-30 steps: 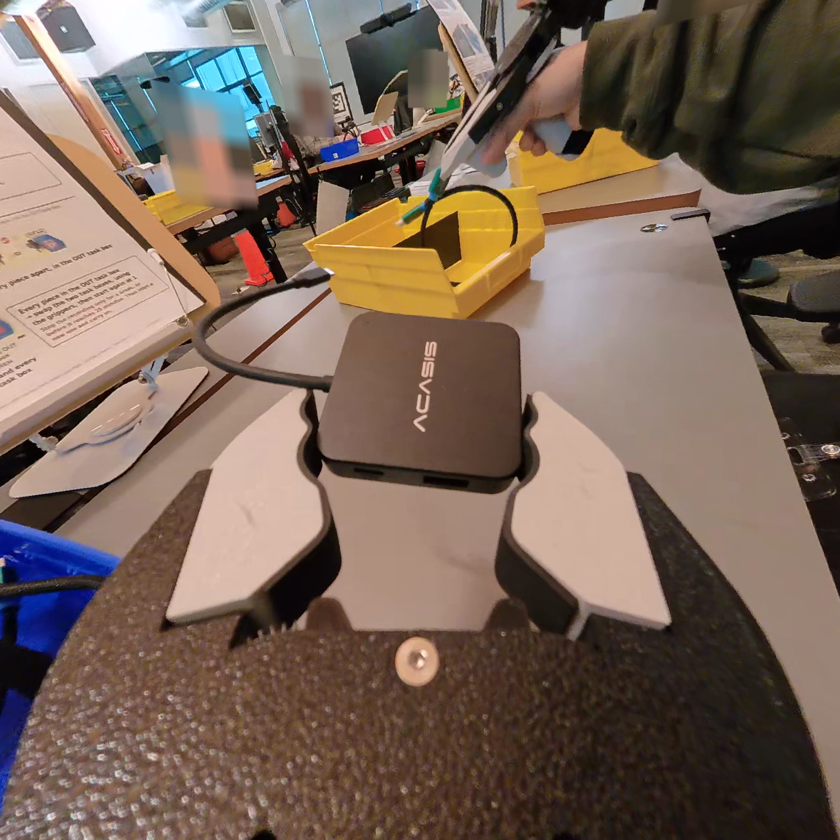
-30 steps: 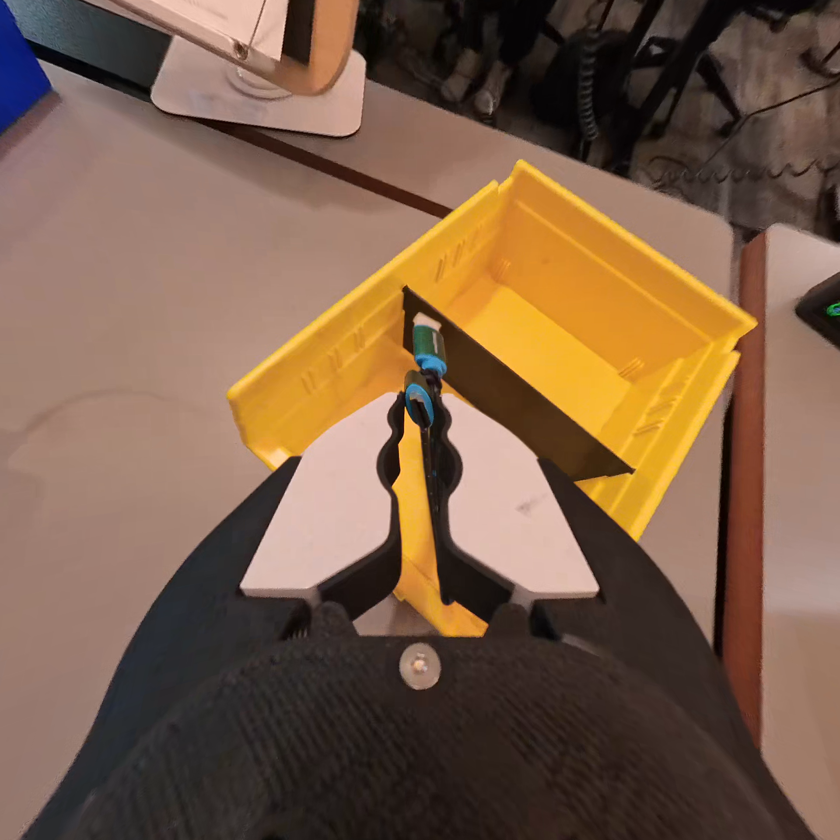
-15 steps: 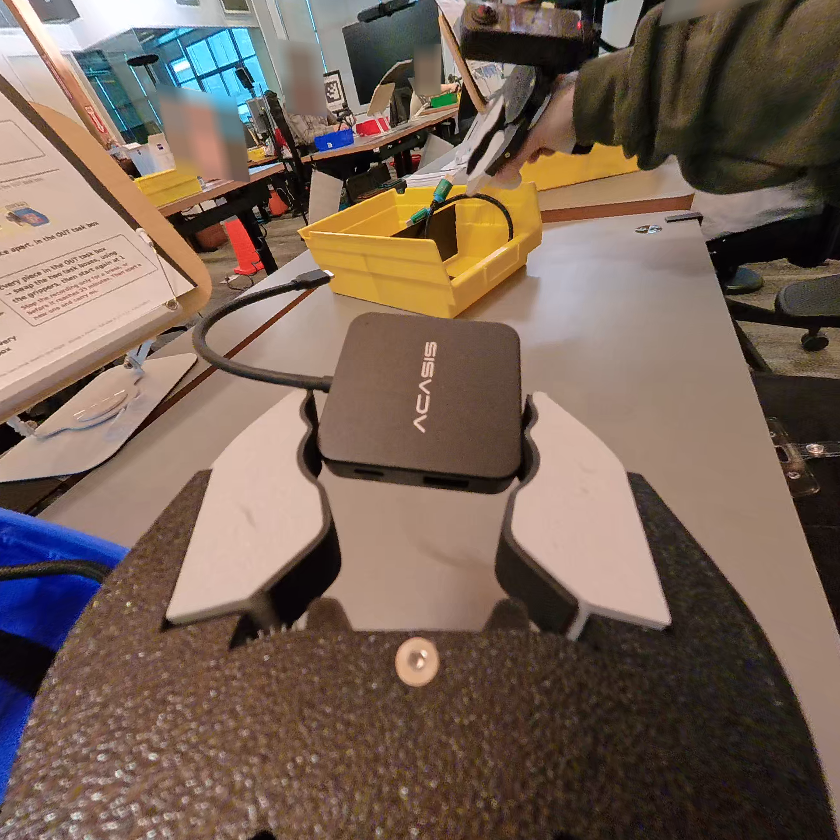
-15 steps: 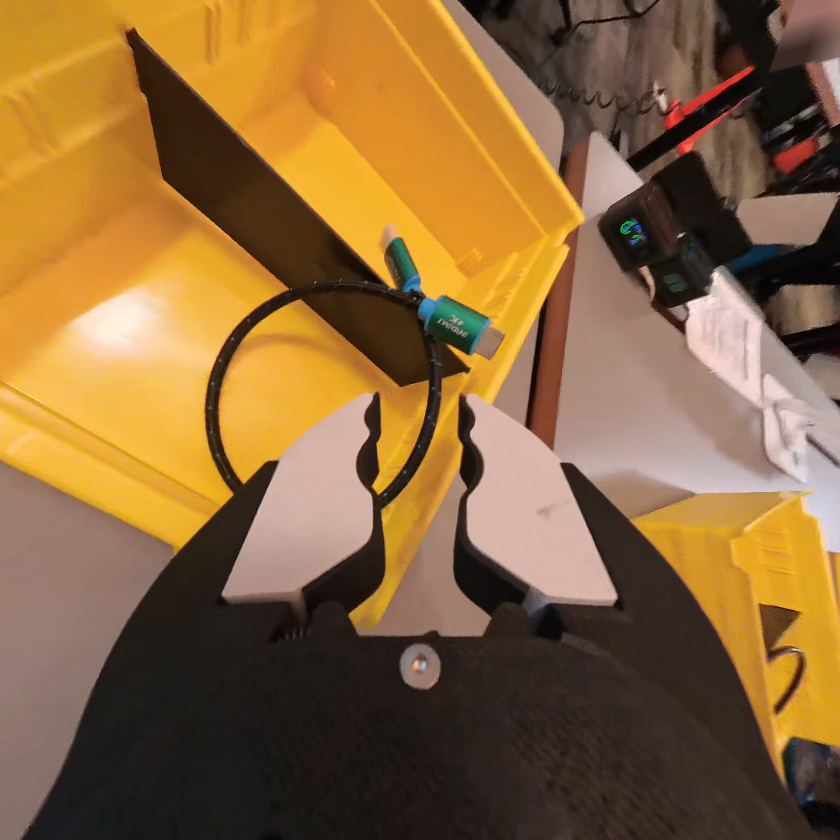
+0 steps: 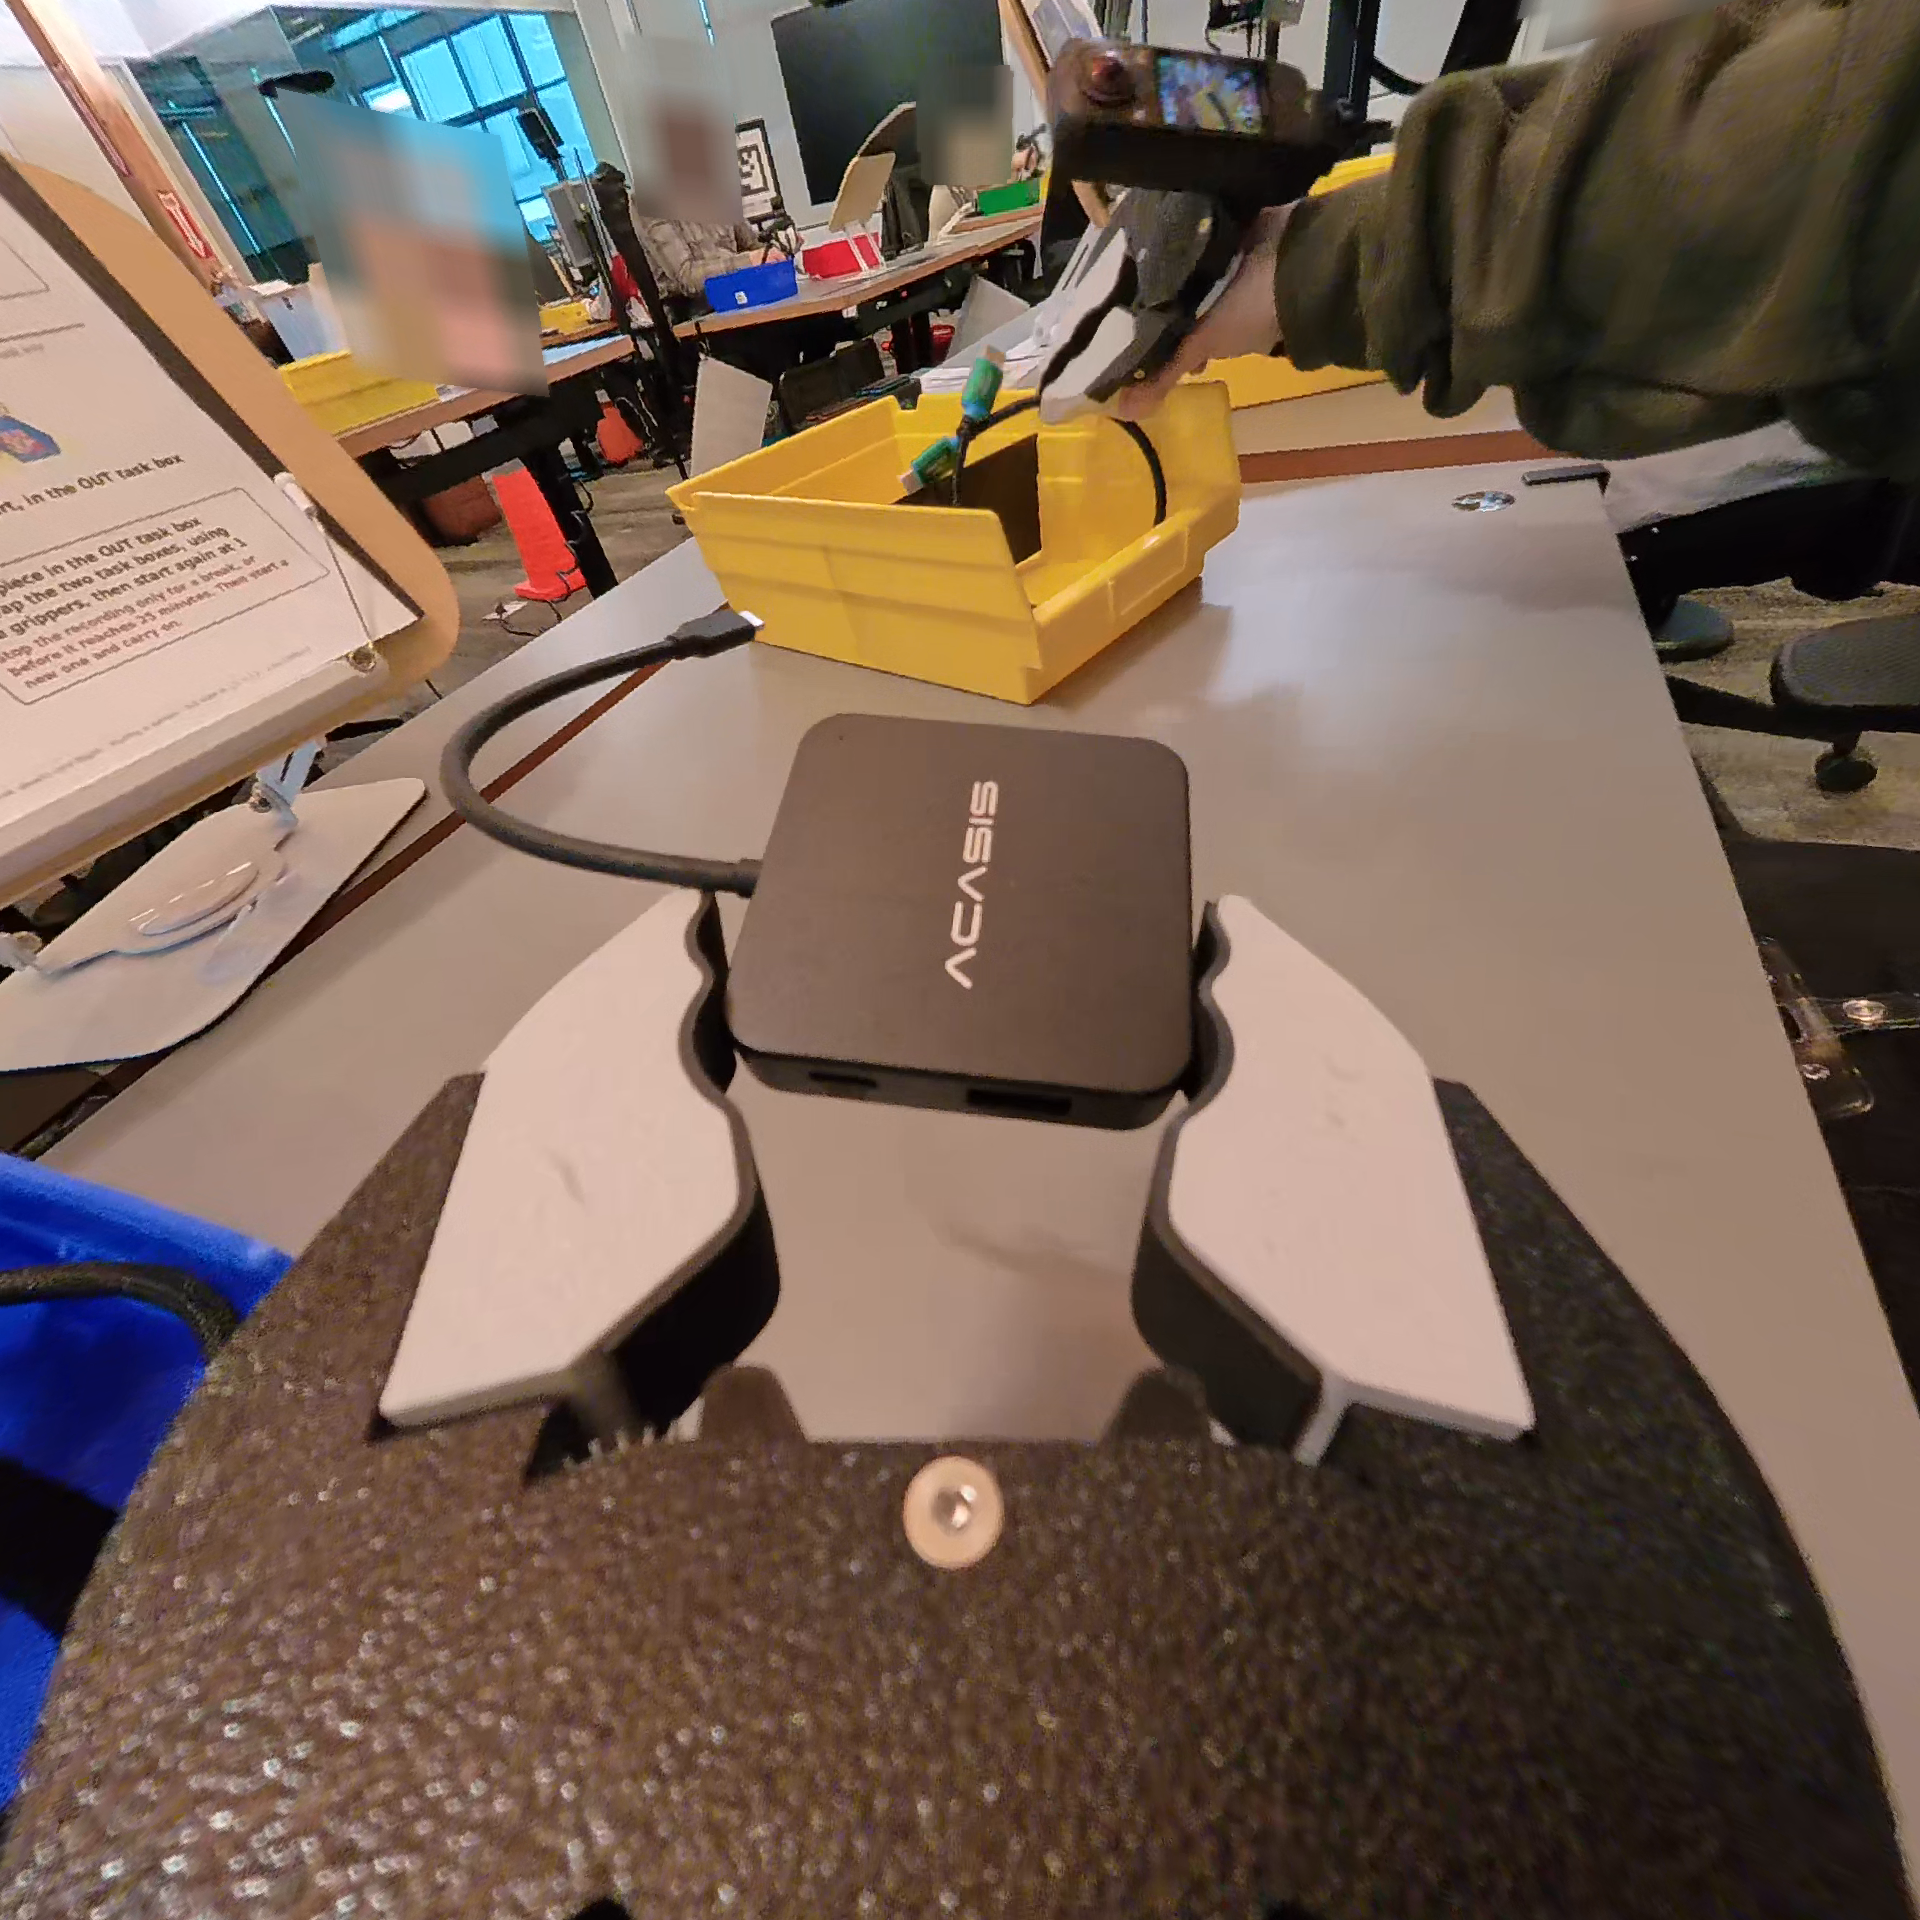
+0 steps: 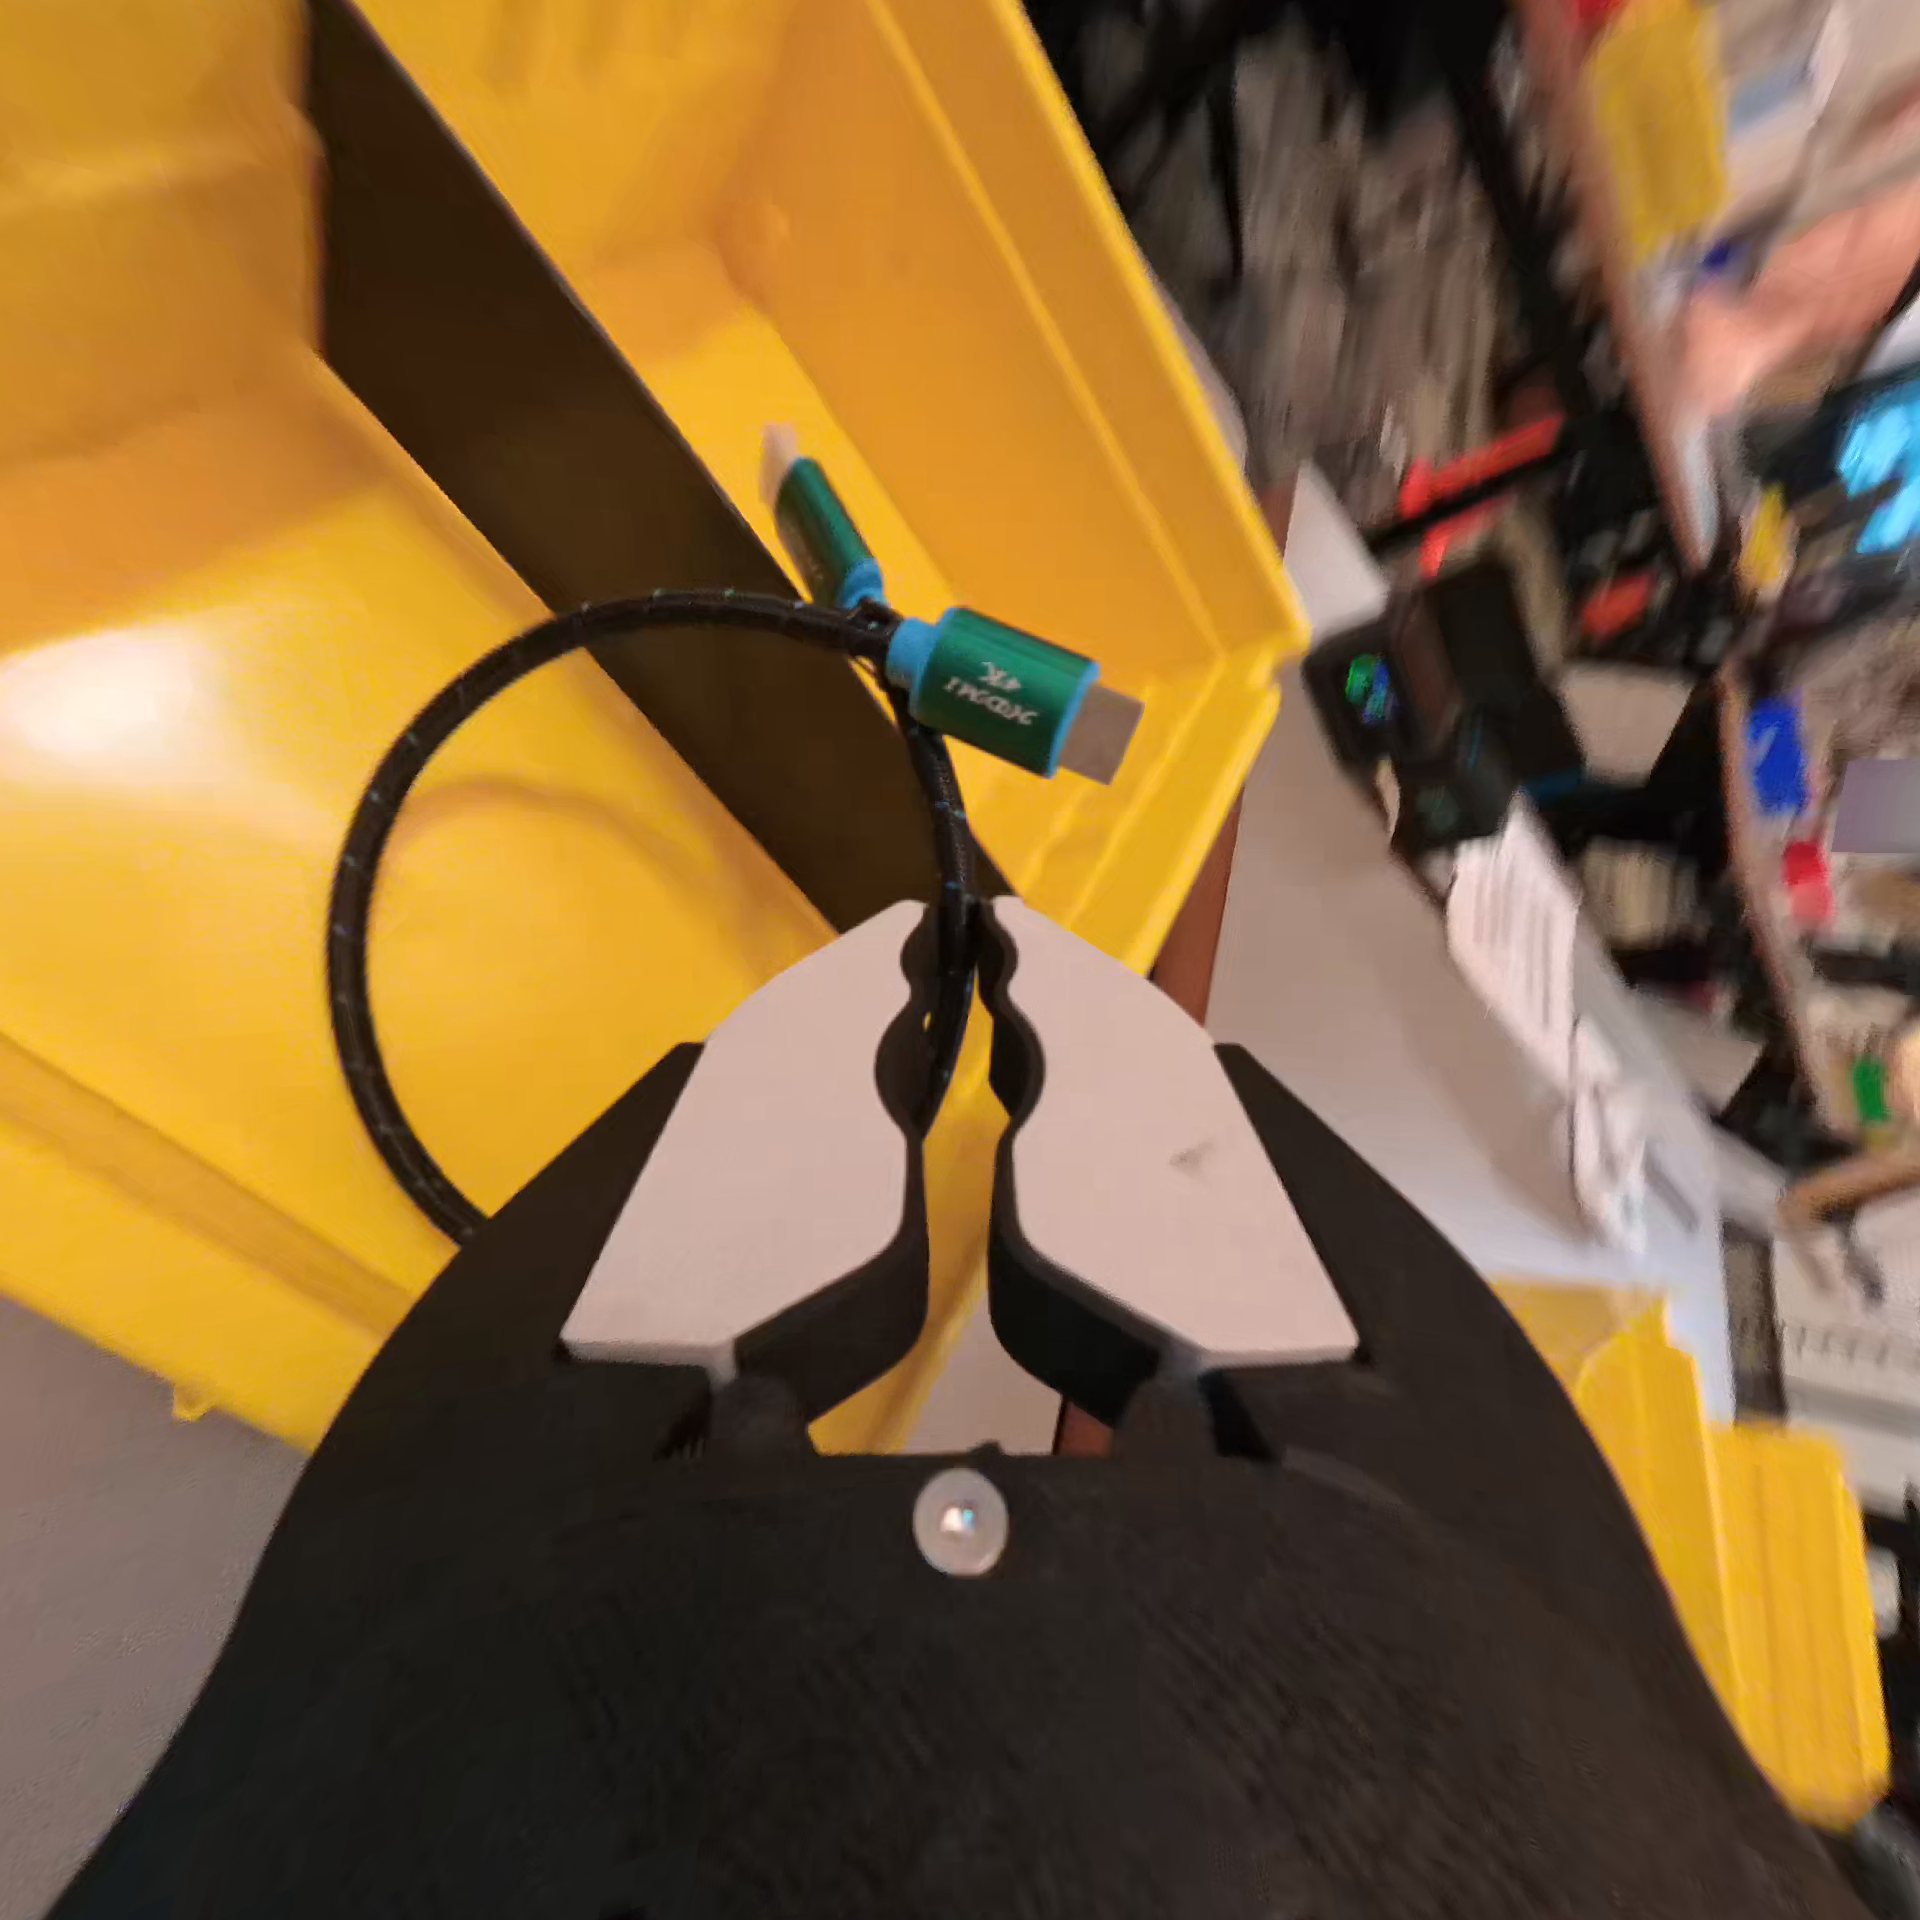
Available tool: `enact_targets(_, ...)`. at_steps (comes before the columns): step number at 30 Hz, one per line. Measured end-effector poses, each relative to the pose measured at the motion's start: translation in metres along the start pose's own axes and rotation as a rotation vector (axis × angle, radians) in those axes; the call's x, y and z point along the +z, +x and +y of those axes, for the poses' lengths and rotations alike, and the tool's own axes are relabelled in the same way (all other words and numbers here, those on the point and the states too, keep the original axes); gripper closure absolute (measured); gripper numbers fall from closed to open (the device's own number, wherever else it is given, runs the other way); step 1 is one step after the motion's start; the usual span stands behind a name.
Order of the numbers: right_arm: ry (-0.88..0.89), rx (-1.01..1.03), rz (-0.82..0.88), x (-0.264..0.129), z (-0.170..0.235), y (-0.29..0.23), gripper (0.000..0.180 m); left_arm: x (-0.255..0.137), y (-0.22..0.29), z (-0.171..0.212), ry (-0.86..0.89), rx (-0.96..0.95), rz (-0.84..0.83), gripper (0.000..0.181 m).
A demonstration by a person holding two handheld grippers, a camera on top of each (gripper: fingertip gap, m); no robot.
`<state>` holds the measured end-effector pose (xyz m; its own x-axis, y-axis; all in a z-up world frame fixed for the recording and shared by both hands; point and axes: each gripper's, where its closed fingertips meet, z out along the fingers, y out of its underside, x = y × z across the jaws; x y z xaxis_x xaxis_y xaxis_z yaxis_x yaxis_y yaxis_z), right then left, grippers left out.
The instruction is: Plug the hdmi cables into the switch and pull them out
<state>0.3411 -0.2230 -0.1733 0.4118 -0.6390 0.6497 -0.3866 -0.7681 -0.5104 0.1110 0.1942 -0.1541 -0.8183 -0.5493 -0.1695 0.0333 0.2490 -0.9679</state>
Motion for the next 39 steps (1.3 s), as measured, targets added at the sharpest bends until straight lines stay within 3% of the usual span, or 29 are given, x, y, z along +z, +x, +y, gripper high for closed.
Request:
enact_targets(5, 0.342, -0.022, -0.199, -0.025, -0.036, -0.029, 0.170, -0.004, -0.003, 0.002, 0.007, -0.016, -0.004, 0.096)
enact_targets(8, 0.342, 0.024, -0.335, -0.027, -0.031, -0.040, 0.166, -0.005, -0.004, 0.001, 0.011, -0.019, -0.004, 0.096)
enact_targets(10, 0.210, -0.071, -0.195, -0.014, -0.015, -0.026, 0.164, -0.004, -0.003, 0.001, 0.011, -0.019, -0.001, 0.096)
enact_targets(11, 0.150, -0.136, -0.111, -0.010, -0.009, -0.018, 0.138, -0.004, -0.003, 0.001, 0.008, -0.018, 0.001, 0.096)
enact_targets(12, 0.109, -0.177, -0.099, -0.009, -0.006, -0.019, 0.134, -0.003, -0.002, 0.002, 0.005, -0.017, 0.002, 0.096)
enact_targets(14, 0.111, -0.164, -0.122, -0.014, -0.012, -0.025, 0.144, -0.003, -0.002, 0.002, 0.000, -0.014, 0.003, 0.096)
enact_targets(17, 0.203, -0.022, -0.099, -0.034, -0.037, -0.026, 0.141, -0.003, -0.001, 0.001, 0.004, -0.015, 0.007, 0.096)
enact_targets(21, 0.515, 0.021, -0.394, -0.105, -0.102, -0.103, 0.132, -0.002, 0.003, 0.000, 0.009, -0.007, 0.028, 0.096)
enact_targets(28, 0.891, -0.237, -0.775, -0.244, -0.175, -0.257, 0.133, 0.007, 0.030, 0.004, -0.026, 0.076, 0.150, 0.096)
enact_targets(31, 0.799, -0.262, -0.806, -0.250, -0.188, -0.294, 0.120, 0.013, 0.031, 0.005, -0.054, 0.076, 0.137, 0.096)
enact_targets(39, 0.924, -0.305, -0.924, -0.260, -0.199, -0.337, 0.106, 0.016, 0.058, -0.005, -0.018, 0.142, 0.259, 0.096)
